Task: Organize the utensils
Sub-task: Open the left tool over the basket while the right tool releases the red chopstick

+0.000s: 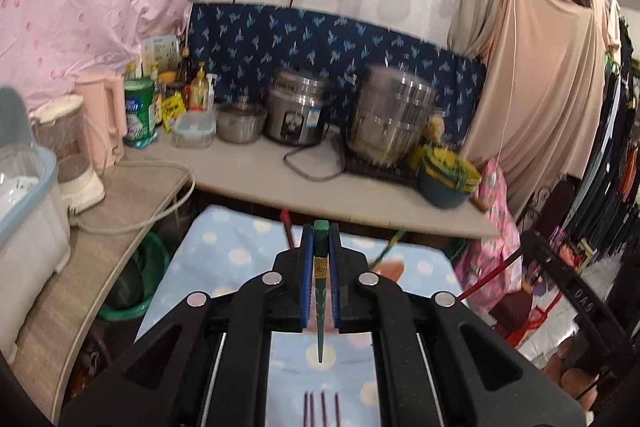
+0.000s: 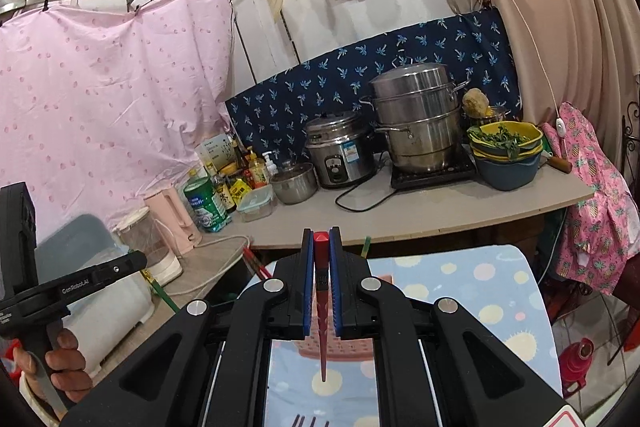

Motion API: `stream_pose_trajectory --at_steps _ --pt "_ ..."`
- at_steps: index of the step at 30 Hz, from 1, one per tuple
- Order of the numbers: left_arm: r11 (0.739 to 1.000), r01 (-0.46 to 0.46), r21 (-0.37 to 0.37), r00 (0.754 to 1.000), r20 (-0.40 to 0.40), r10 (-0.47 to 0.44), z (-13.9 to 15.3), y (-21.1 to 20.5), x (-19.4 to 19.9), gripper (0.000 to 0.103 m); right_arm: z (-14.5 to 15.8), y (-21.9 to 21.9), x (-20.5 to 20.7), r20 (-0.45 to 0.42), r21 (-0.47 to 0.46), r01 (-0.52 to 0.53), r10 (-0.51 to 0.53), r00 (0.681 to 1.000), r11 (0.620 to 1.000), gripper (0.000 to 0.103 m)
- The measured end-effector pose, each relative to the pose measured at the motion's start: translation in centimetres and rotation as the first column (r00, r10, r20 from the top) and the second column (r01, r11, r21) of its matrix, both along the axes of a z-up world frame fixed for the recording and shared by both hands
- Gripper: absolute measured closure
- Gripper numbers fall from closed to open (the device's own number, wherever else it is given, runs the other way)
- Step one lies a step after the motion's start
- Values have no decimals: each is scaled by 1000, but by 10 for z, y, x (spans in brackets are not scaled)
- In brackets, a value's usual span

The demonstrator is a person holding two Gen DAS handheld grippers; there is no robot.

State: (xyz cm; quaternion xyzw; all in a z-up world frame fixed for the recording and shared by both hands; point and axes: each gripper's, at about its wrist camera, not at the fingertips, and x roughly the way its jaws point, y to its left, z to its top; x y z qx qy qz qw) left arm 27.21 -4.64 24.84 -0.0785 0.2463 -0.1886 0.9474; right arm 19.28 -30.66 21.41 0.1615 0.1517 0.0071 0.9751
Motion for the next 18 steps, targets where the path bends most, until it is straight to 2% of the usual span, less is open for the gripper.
stream_pose_trajectory --at_steps 5,8,12,18 --pt "999 -31 -34 996 82 34 30 -15 33 96 23 -13 43 38 25 19 -20 999 1000 95" --pt "998 -50 -35 993 107 54 31 -23 49 96 28 -15 64 51 8 31 -31 998 999 95" --pt "998 -56 -15 996 67 57 14 -36 72 96 18 -16 89 32 -7 40 -40 999 999 95" --pt "998 -55 22 998 0 55 -25 -39 86 96 -17 -12 111 -38 -20 33 -34 999 999 95"
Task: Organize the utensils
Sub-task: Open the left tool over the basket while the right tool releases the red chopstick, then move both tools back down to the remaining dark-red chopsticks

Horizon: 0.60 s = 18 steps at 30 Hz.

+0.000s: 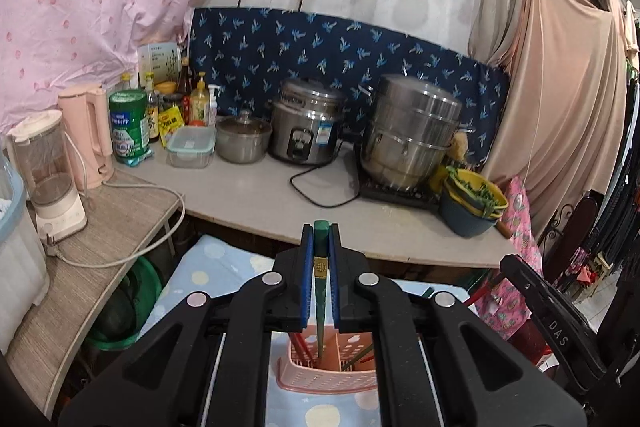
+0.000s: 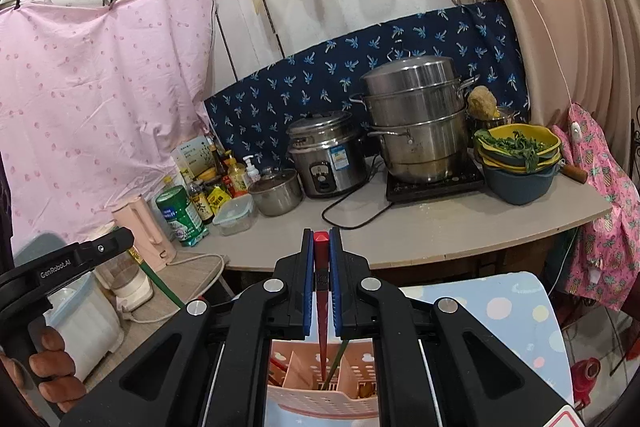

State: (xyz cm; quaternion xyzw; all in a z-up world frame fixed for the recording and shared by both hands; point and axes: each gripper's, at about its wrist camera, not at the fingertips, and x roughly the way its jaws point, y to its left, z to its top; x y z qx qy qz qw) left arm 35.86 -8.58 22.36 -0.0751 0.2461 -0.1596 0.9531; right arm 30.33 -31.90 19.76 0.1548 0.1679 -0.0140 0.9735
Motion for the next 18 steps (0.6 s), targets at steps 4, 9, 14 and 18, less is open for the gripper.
stream_pose_trajectory --at_steps 4,9,14,18 --pt "1000 5 15 999 -47 -4 -19 -1 6 96 -22 1 10 -55 9 -15 16 998 1000 95" --pt "999 12 39 997 -77 -9 -31 -4 7 87 -30 4 11 -76 5 -17 18 997 1000 93" --pt "999 -18 49 999 -49 21 -29 0 -4 51 -19 9 0 -50 -22 -22 21 999 1000 79" --pt "998 -29 63 999 -45 32 -26 4 -11 46 -10 14 -14 -28 -40 -25 24 999 999 73"
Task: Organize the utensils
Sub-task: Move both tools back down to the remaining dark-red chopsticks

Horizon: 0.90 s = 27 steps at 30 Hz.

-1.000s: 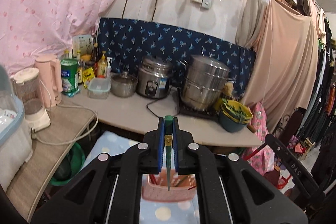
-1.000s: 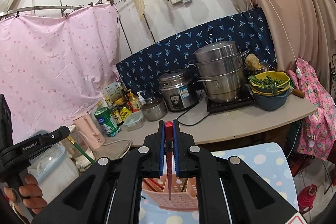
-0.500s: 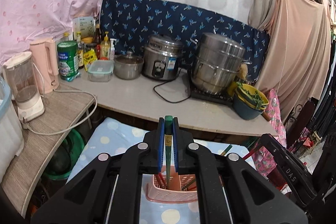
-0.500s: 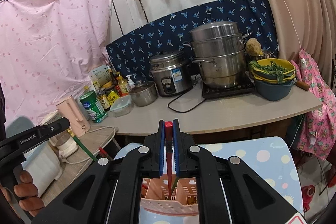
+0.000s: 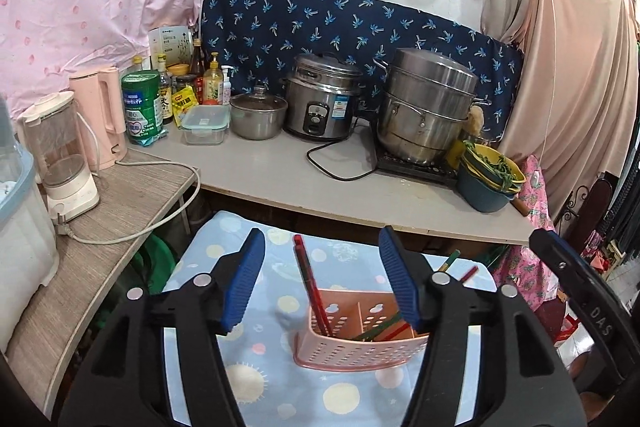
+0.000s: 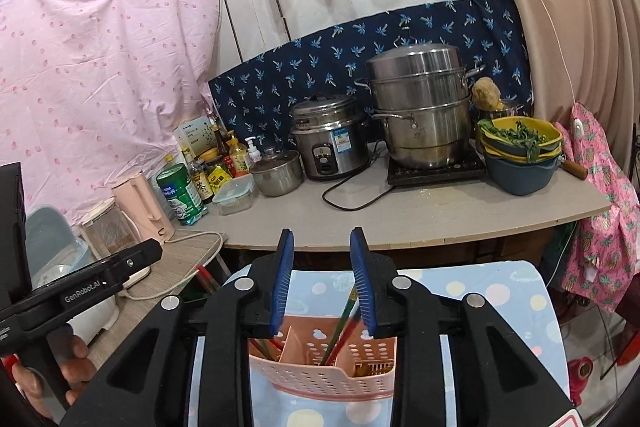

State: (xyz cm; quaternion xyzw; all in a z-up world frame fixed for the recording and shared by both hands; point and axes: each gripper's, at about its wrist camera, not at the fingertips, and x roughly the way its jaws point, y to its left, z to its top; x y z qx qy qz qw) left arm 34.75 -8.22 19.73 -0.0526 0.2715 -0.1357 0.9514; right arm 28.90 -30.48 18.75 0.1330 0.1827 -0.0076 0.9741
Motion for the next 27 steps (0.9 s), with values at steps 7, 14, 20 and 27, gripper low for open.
stream_pose_trajectory --at_steps 7,14,20,27 --pt "999 -5 34 1000 5 5 2 6 -22 45 6 6 -25 3 0 -15 15 1000 1000 70" --pt "995 -12 97 1000 -4 12 -6 15 -57 45 4 15 -65 -8 8 -40 40 999 999 70" --pt "984 -41 173 999 2 42 -20 25 -93 45 -10 26 -104 -42 19 -66 67 997 998 70" --pt "977 -45 206 999 -19 50 -36 38 -129 45 -31 47 -143 -87 -22 -77 75 993 997 70"
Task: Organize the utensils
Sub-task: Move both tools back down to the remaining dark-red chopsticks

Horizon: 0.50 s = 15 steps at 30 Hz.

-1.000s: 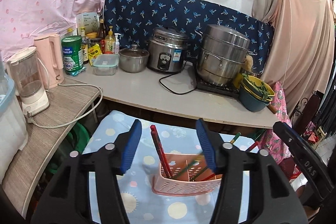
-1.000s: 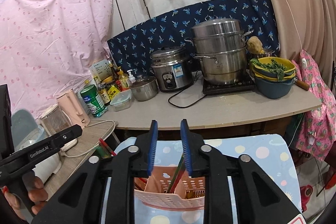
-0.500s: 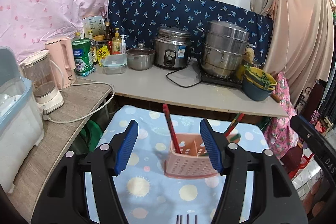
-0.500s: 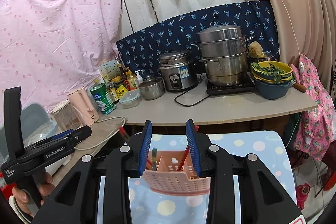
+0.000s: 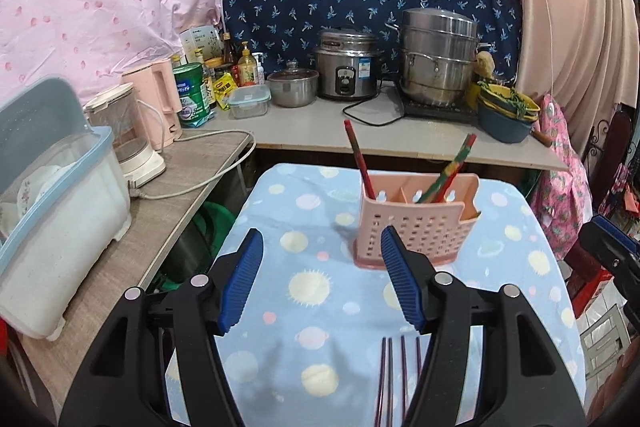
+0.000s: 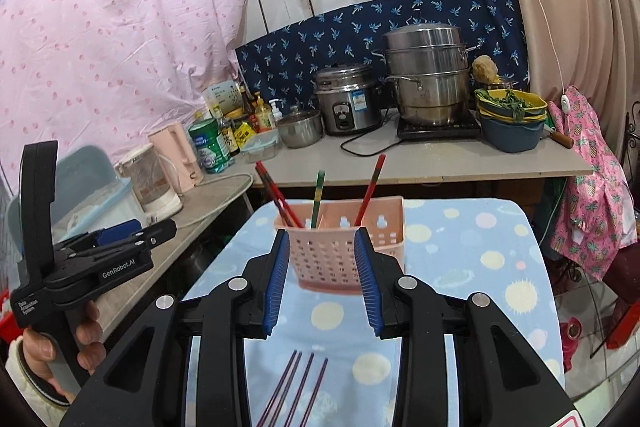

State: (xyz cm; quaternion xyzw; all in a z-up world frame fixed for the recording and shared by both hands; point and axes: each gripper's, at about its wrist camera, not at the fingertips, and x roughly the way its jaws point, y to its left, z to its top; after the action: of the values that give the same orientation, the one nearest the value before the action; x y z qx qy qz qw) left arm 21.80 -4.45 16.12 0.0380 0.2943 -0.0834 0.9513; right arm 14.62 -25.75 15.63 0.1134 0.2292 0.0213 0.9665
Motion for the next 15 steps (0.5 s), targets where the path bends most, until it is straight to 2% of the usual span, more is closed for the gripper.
stream_pose_trajectory --at_steps 8,15 --pt "1000 7 19 999 -42 -6 -27 14 -32 45 -26 23 -36 -45 -17 -9 8 999 1000 70" --pt "1000 2 31 995 -103 1 -66 28 -59 45 -62 38 -64 -111 11 -12 13 994 1000 70"
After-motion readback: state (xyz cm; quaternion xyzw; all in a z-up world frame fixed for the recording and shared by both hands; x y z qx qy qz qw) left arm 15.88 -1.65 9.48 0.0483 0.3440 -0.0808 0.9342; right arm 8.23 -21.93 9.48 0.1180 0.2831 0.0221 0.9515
